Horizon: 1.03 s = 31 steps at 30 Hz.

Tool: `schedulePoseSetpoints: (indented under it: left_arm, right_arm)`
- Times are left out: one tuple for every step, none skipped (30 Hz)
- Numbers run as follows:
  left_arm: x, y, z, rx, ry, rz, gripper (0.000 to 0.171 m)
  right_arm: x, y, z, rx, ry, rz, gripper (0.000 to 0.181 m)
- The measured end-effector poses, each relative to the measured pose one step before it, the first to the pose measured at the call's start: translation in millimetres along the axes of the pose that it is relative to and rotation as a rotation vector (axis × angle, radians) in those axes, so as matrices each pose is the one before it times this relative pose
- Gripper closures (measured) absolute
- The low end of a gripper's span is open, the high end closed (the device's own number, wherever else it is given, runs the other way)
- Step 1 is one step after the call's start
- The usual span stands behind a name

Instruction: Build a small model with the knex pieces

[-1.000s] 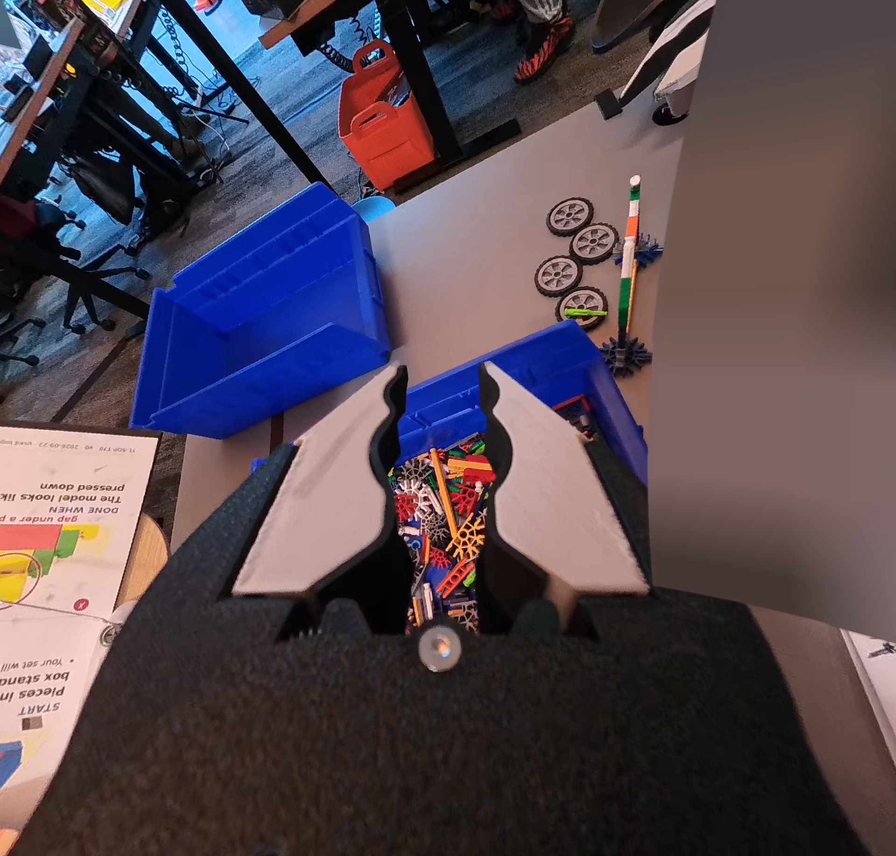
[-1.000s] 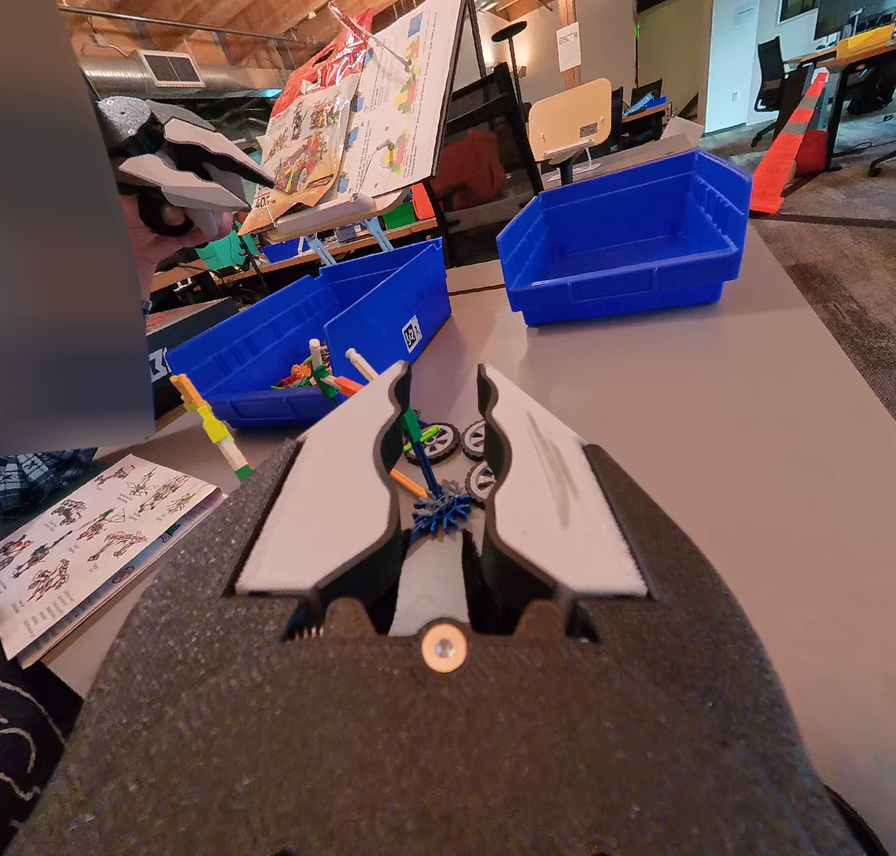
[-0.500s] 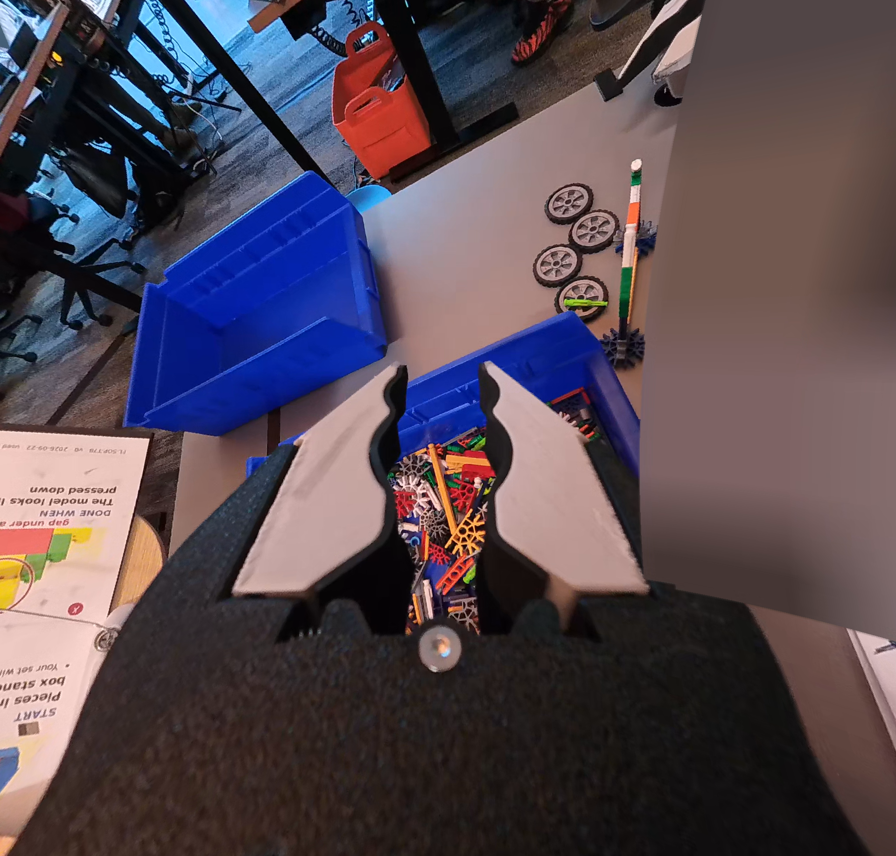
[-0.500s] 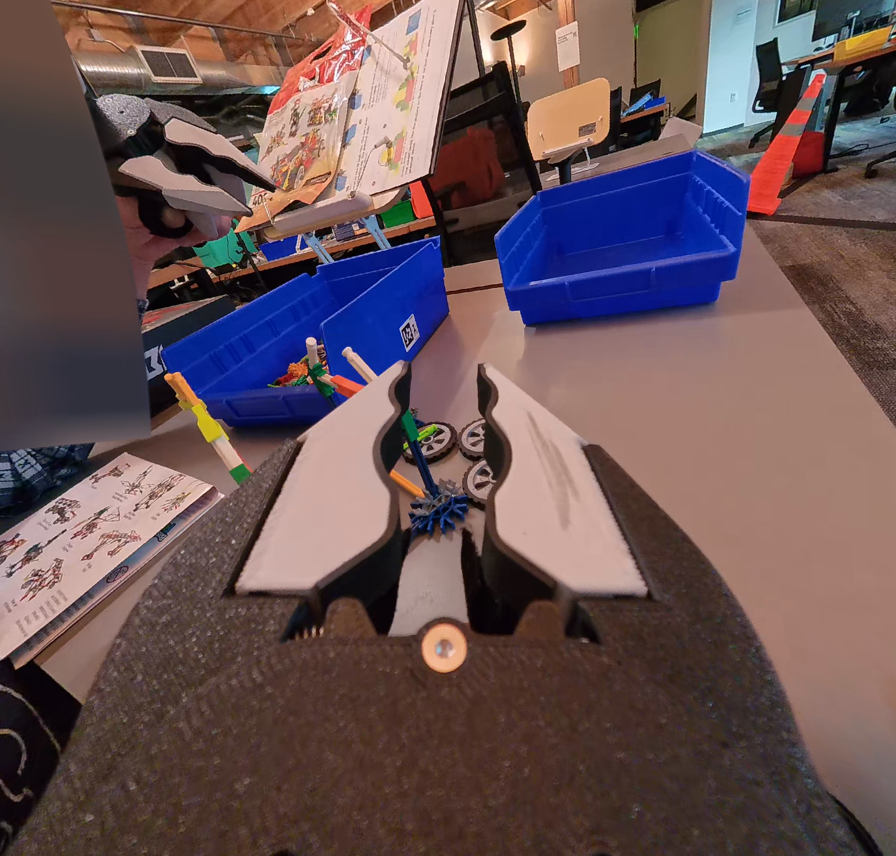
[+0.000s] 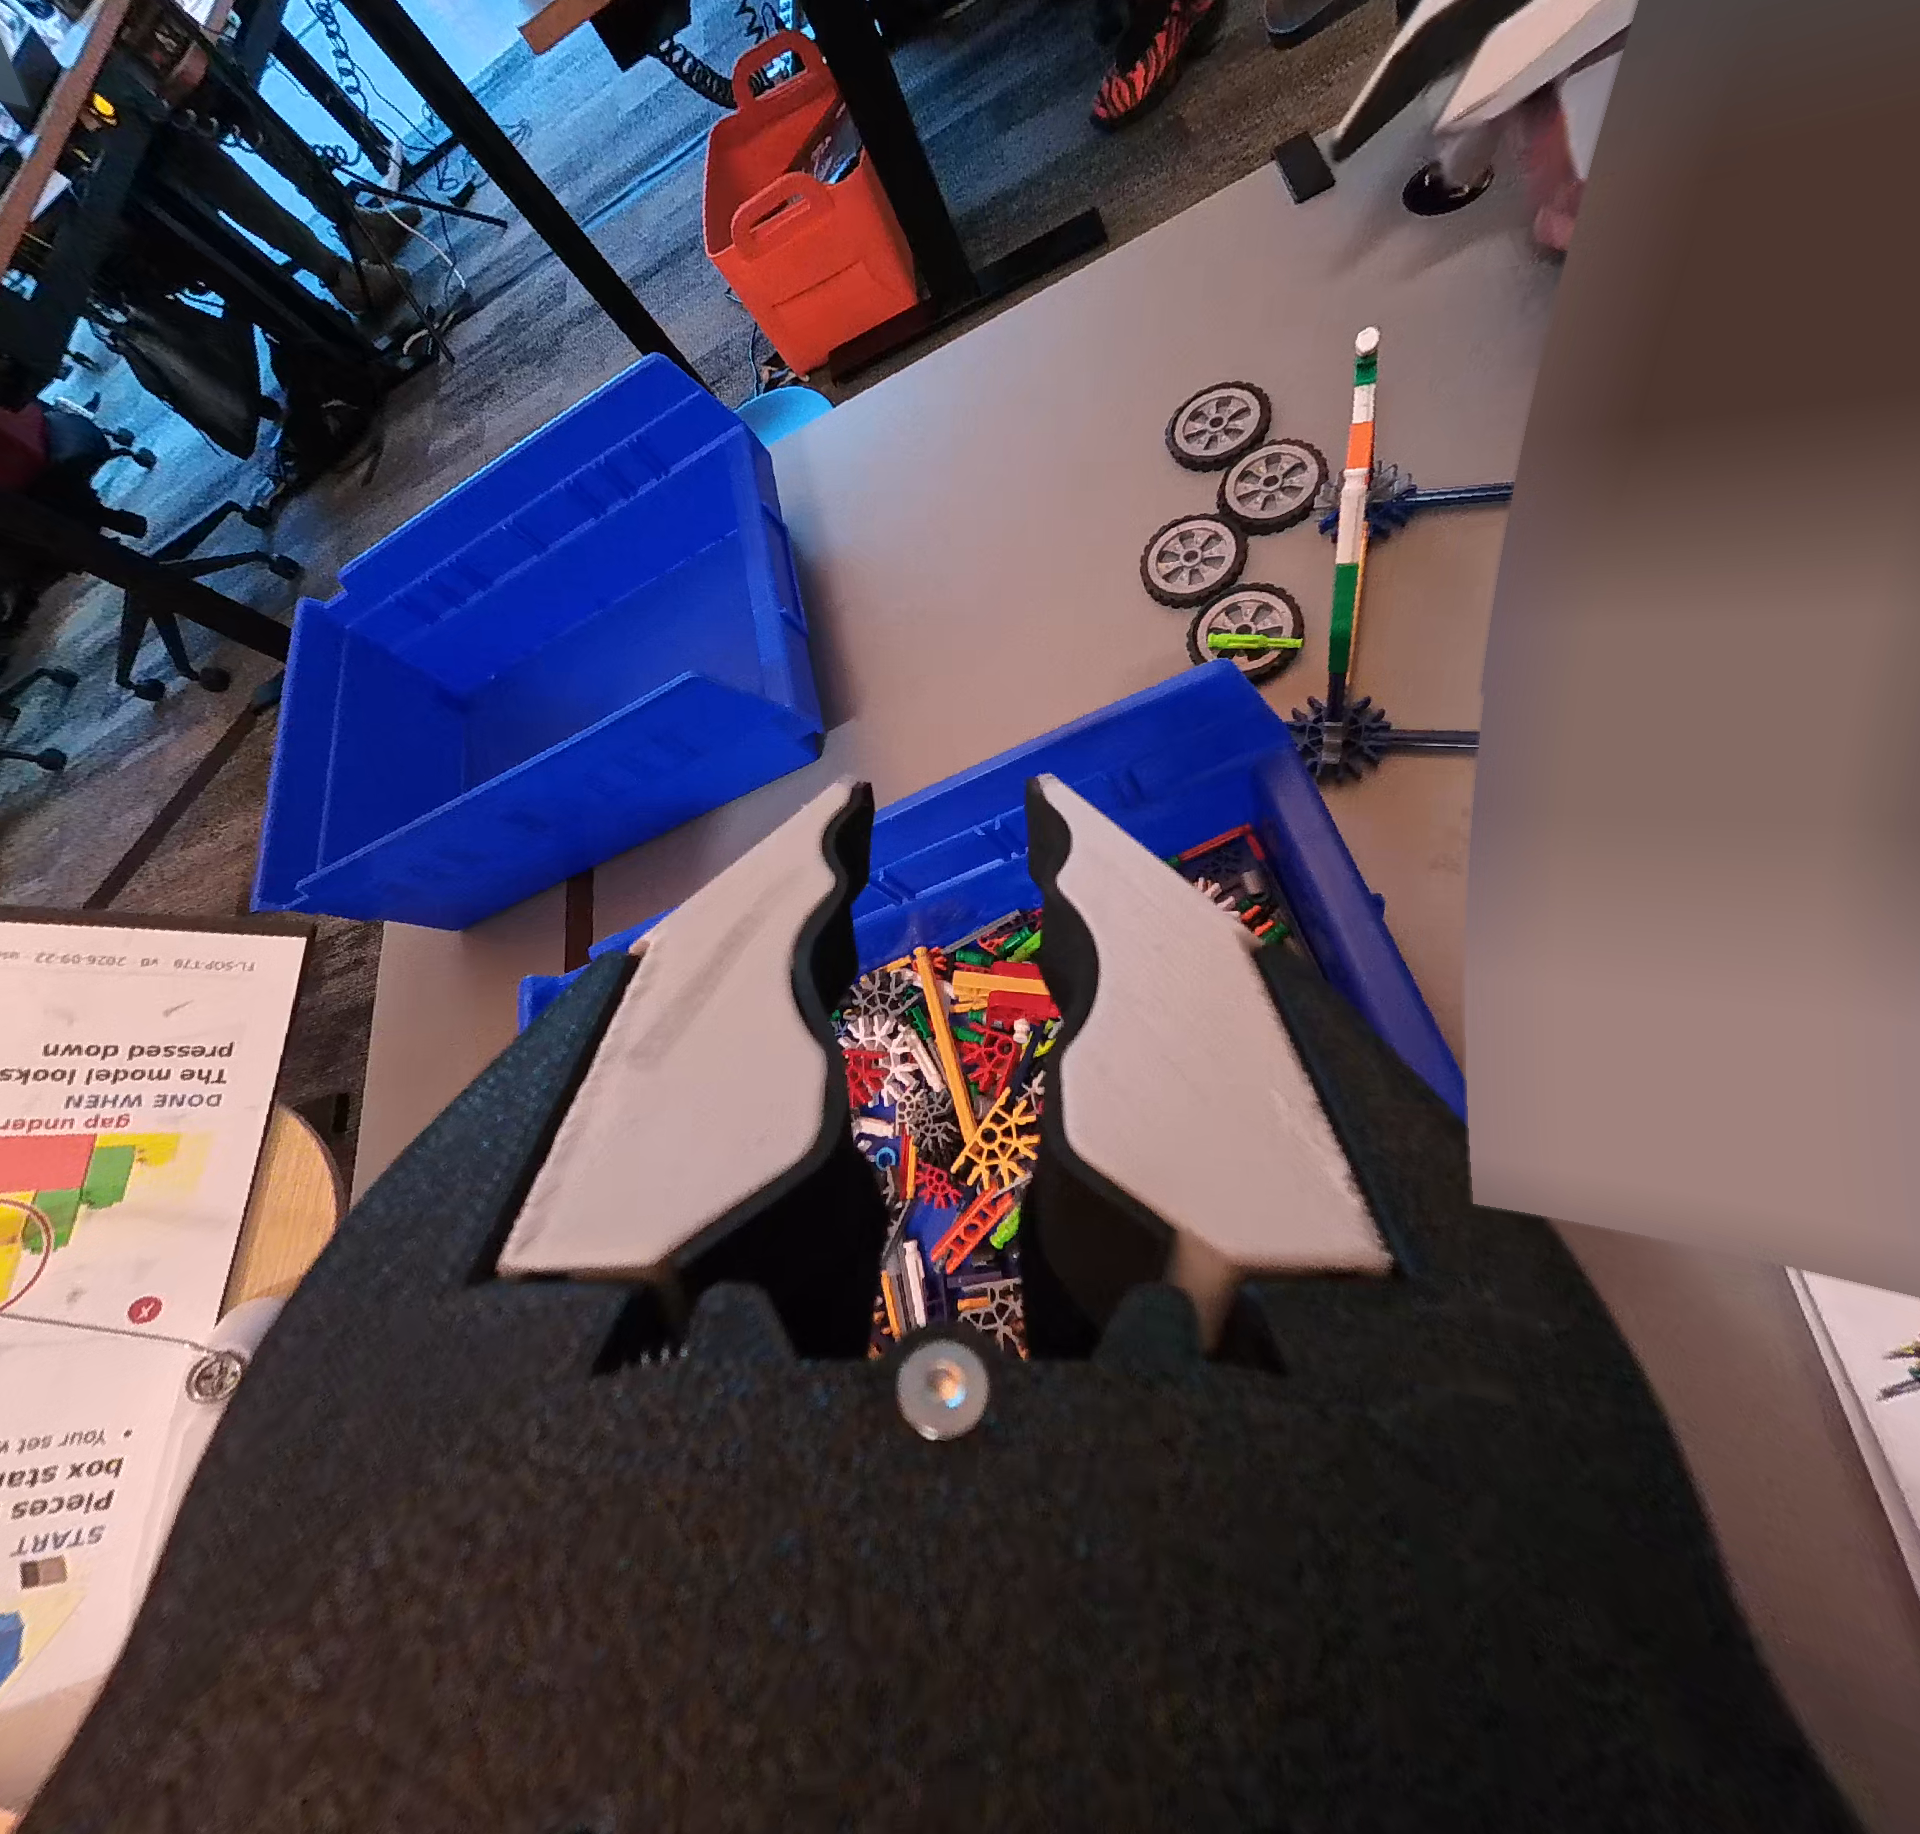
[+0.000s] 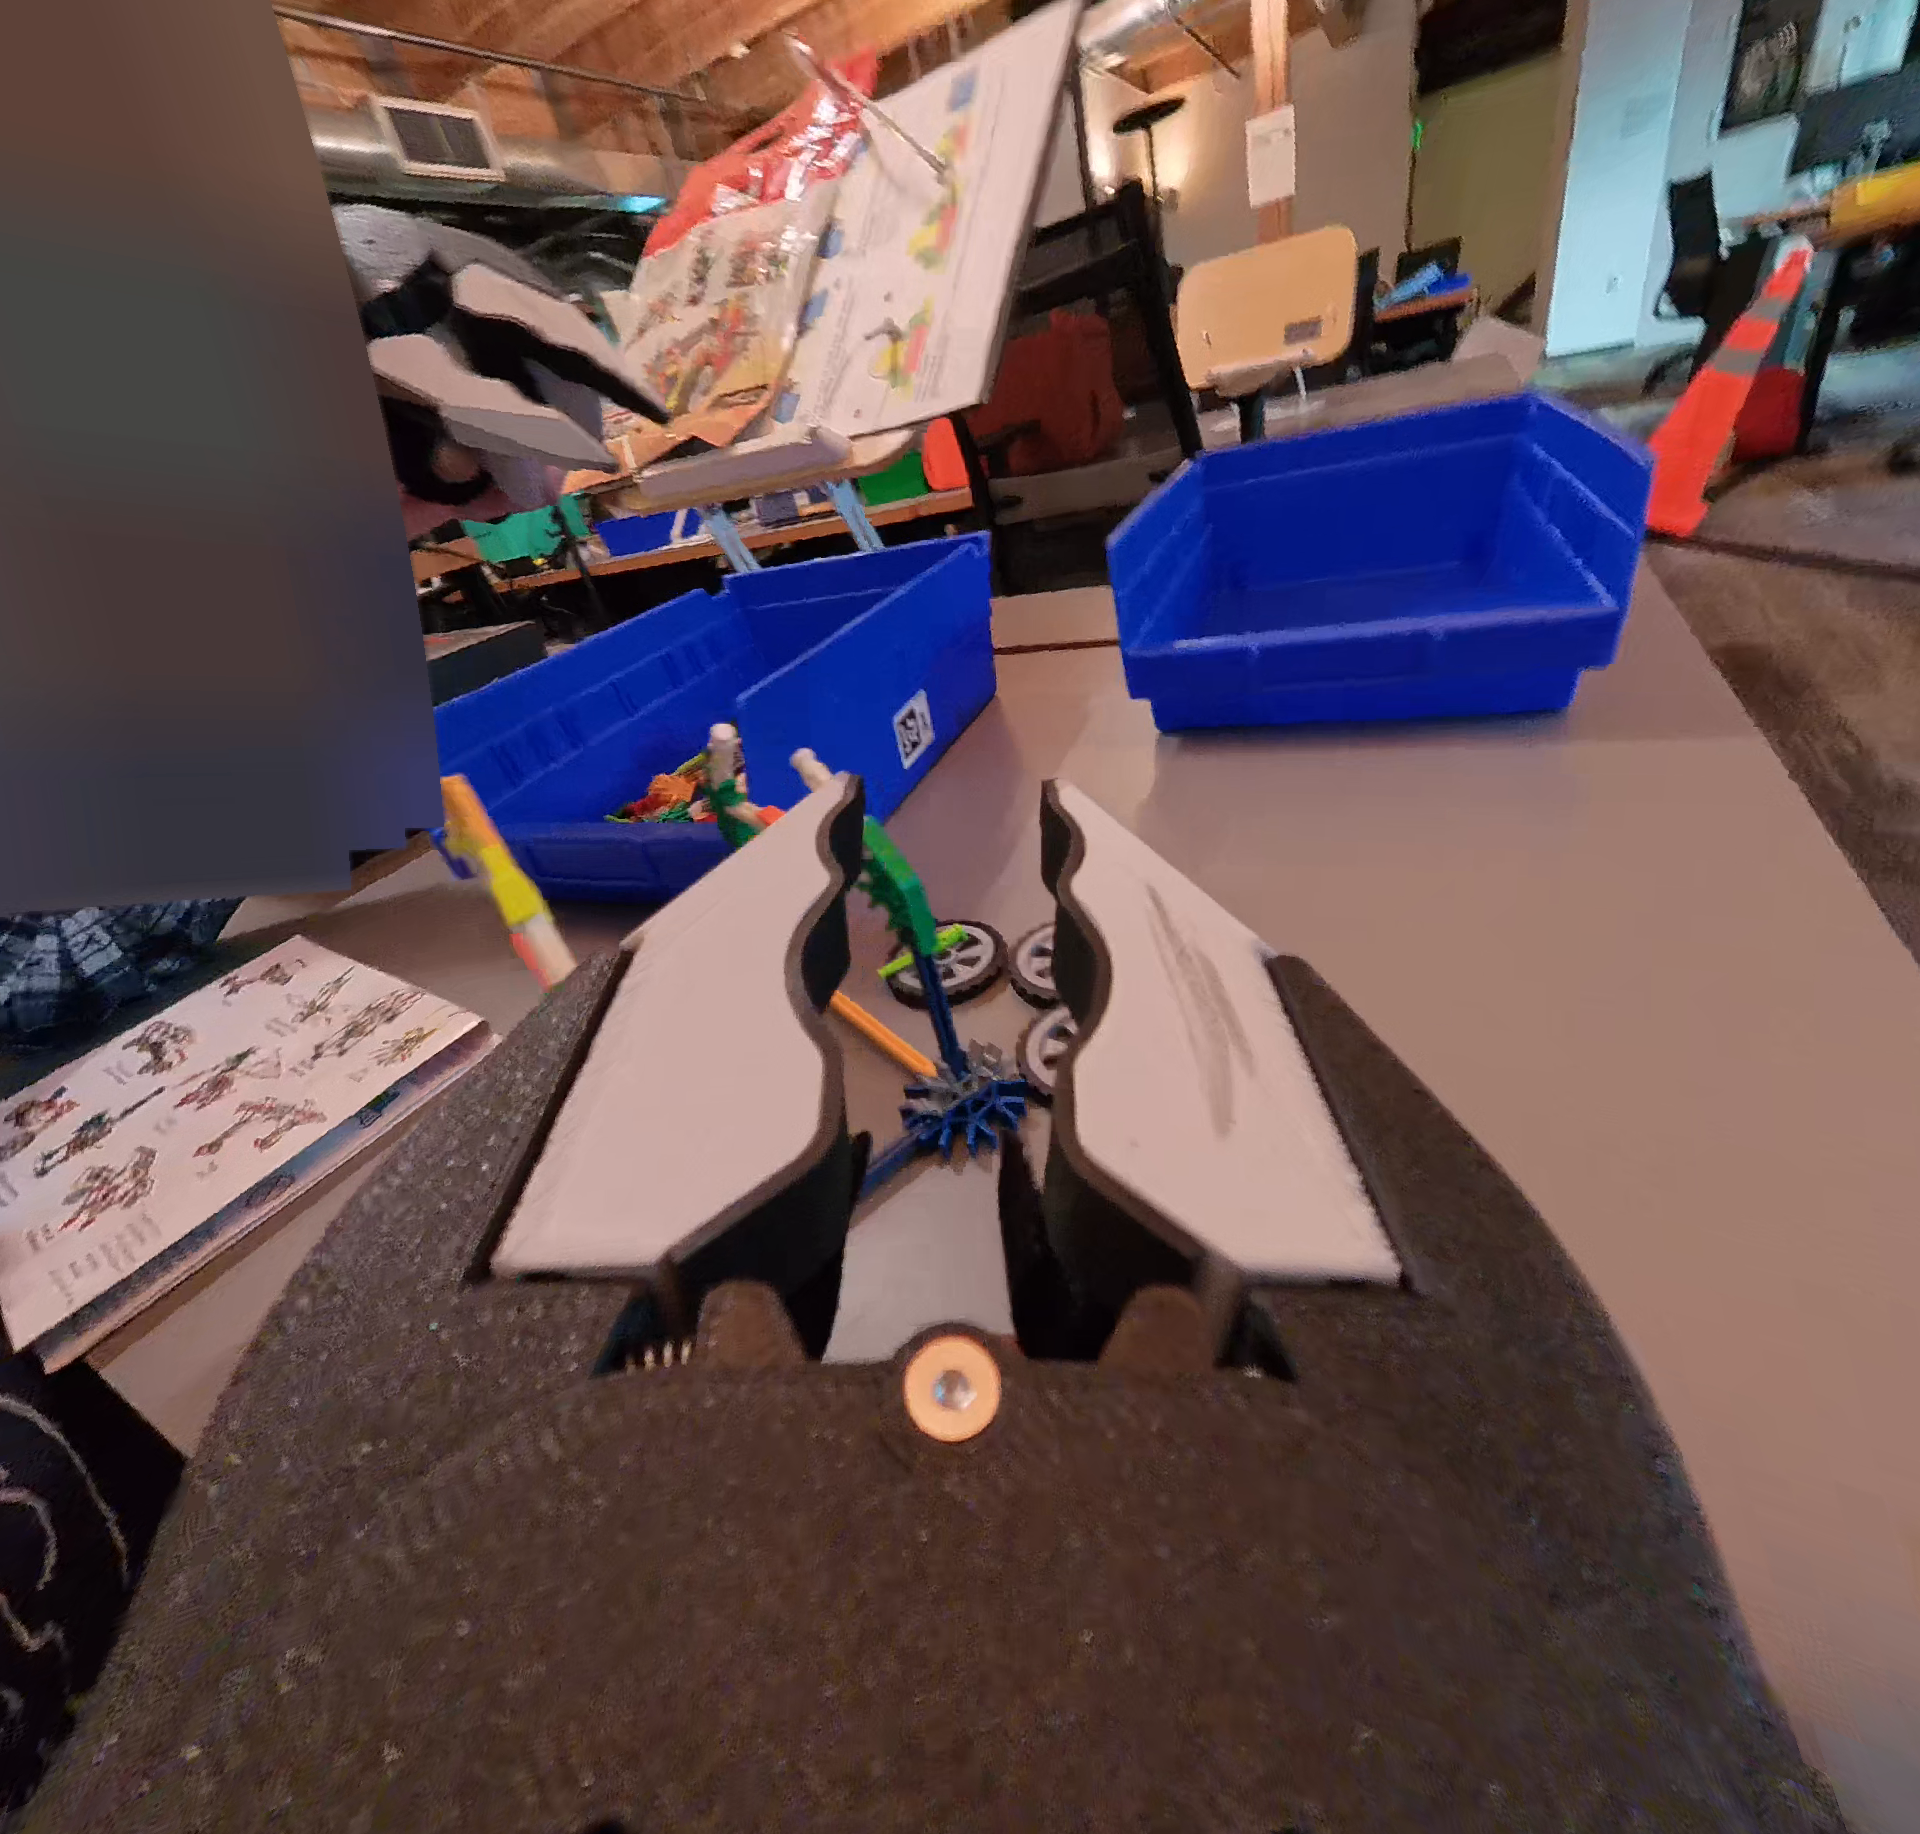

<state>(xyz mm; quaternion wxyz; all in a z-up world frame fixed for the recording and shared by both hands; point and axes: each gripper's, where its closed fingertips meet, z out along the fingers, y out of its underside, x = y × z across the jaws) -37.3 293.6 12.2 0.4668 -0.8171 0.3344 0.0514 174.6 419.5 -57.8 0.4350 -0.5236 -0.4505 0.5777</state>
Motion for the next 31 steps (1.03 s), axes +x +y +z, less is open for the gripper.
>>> schedulePoseSetpoints:
  left_arm:
    - [-0.07, 0.10, -0.33, -0.00050, -0.0010, 0.0005, 0.143]
    - [-0.10, -0.02, -0.65, -0.00037, -0.0019, 0.0014, 0.143]
    - [-0.22, -0.27, -1.01, 0.00066, -0.0016, 0.0004, 0.143]
    - [-0.26, -0.52, -1.16, 0.00362, -0.0005, -0.0008, 0.144]
    - [-0.35, -0.73, -1.21, 0.00519, -0.0007, -0.0009, 0.144]
    - [-0.50, -0.76, -1.22, 0.00498, -0.0007, -0.0012, 0.144]
    - [-0.52, -0.34, -1.02, 0.00352, -0.0007, -0.0016, 0.144]
    - [-0.70, -0.02, -0.88, 0.00130, -0.0021, -0.0010, 0.144]
    - [-0.47, 0.15, -0.59, -0.00048, -0.0023, -0.0001, 0.144]
    - [-0.23, 0.00, -0.52, -0.00021, -0.0015, 0.0002, 0.143]
    - [-0.02, -0.49, -0.53, 0.00206, -0.0005, 0.0000, 0.144]
    - [0.31, -0.54, -0.57, 0.00168, -0.0005, 0.0015, 0.144]
    - [0.37, -0.18, -0.50, -0.00149, -0.0028, 0.0068, 0.144]
    - [0.46, 0.16, -0.47, -0.00491, -0.0033, 0.0094, 0.144]
    - [0.74, 0.08, -0.44, -0.00441, -0.0022, 0.0075, 0.143]
    - [0.63, -0.22, -0.49, -0.00326, -0.0022, 0.0044, 0.144]
    - [0.47, -0.09, -0.54, -0.00329, -0.0021, 0.0045, 0.143]
    - [0.57, -0.11, -0.38, -0.00296, -0.0012, 0.0048, 0.143]
    - [0.50, -0.10, -0.27, -0.00104, 0.0006, 0.0032, 0.143]
    - [0.31, -0.19, -0.29, 0.00042, 0.0004, 0.0019, 0.143]
    - [-0.27, 0.07, -0.39, 0.00008, -0.0009, 0.0006, 0.143]
    - [-0.51, 0.53, -0.33, -0.00066, -0.0014, -0.0006, 0.143]
    - [-0.69, 0.80, -0.45, -0.00169, -0.0017, -0.0007, 0.143]
    - [-0.93, 1.09, -0.49, -0.00279, -0.0030, -0.0004, 0.143]
    - [-1.13, 1.18, -0.28, -0.00247, -0.0033, -0.0011, 0.143]
    - [-0.91, 0.63, -0.26, 0.00036, -0.0008, -0.0023, 0.143]
    - [-0.62, 0.35, 0.04, 0.00308, 0.0013, -0.0032, 0.143]
    - [-0.45, 0.57, 0.37, 0.00141, 0.0015, -0.0033, 0.143]
    - [-0.51, 0.99, 0.66, -0.00193, 0.0011, -0.0020, 0.143]
    - [-0.15, 1.17, 0.74, -0.00322, 0.0010, -0.0004, 0.143]
    - [0.11, 0.96, 0.65, -0.00335, 0.0017, 0.0004, 0.143]
  right_arm:
    - [-6.03, -2.80, -1.69, -0.0015, -0.0151, -0.0268, 0.148]
    - [-5.37, -5.07, -2.28, 0.0010, -0.0105, -0.0263, 0.148]
    - [-6.31, -9.12, -3.31, 0.0116, -0.0150, -0.0215, 0.148]
    - [-8.50, -12.49, -3.61, 0.0178, -0.0271, -0.0165, 0.149]
    - [-11.64, -14.65, -2.72, 0.0215, -0.0382, -0.0188, 0.150]
    - [-15.53, -14.03, -0.52, 0.0137, -0.0552, -0.0216, 0.153]
    - [-18.30, -11.63, 2.49, 0.0038, -0.0656, -0.0201, 0.153]
    - [-18.85, -8.67, 5.61, -0.0014, -0.0631, -0.0168, 0.152]
    - [-18.71, -4.74, 8.50, -0.0069, -0.0613, -0.0089, 0.153]
    - [-18.97, -0.09, 11.53, -0.0157, -0.0662, 0.0056, 0.153]
    - [-18.49, 4.03, 13.79, -0.0198, -0.0673, 0.0153, 0.153]
    - [-15.68, 6.79, 15.45, -0.0168, -0.0555, 0.0206, 0.152]
    - [-12.50, 10.15, 16.57, -0.0203, -0.0442, 0.0276, 0.153]
    - [-7.44, 15.24, 17.10, -0.0438, -0.0223, 0.0248, 0.153]
    - [-2.18, 19.16, 16.97, -0.0689, 0.0074, 0.0044, 0.152]
    - [-0.75, 20.60, 17.14, -0.0839, 0.0139, -0.0077, 0.152]
    - [-1.42, 20.54, 17.73, -0.0922, 0.0065, -0.0032, 0.152]
    - [-0.08, 18.00, 17.26, -0.0830, 0.0136, -0.0036, 0.152]
    - [1.25, 14.27, 15.94, -0.0638, 0.0221, -0.0053, 0.152]
    - [-2.44, 11.51, 14.84, -0.0522, -0.0032, -0.0073, 0.151]
    - [0.77, 11.91, 13.78, -0.0597, 0.0142, -0.0102, 0.151]
    - [4.95, 13.27, 11.99, -0.0780, 0.0404, -0.0221, 0.144]
    - [4.28, 9.33, 8.31, -0.0679, 0.0371, -0.0237, 0.140]
    - [1.77, 0.74, 3.94, -0.0200, 0.0151, -0.0218, 0.140]
    - [2.32, -1.01, 2.12, -0.0031, 0.0111, 0.0019, 0.141]
    - [-0.91, 5.96, 3.98, -0.0514, -0.0211, 0.0136, 0.140]
    - [-1.54, 5.62, 3.40, -0.0449, -0.0229, 0.0042, 0.139]
    - [-0.74, -0.22, 0.26, -0.0007, -0.0086, -0.0109, 0.140]
    - [-0.56, 1.45, 0.12, -0.0076, -0.0048, -0.0190, 0.141]
    - [-1.20, 0.46, -0.51, 0.0003, -0.0120, -0.0070, 0.141]
    - [-1.61, 0.70, -0.62, -0.0007, -0.0183, -0.0026, 0.141]
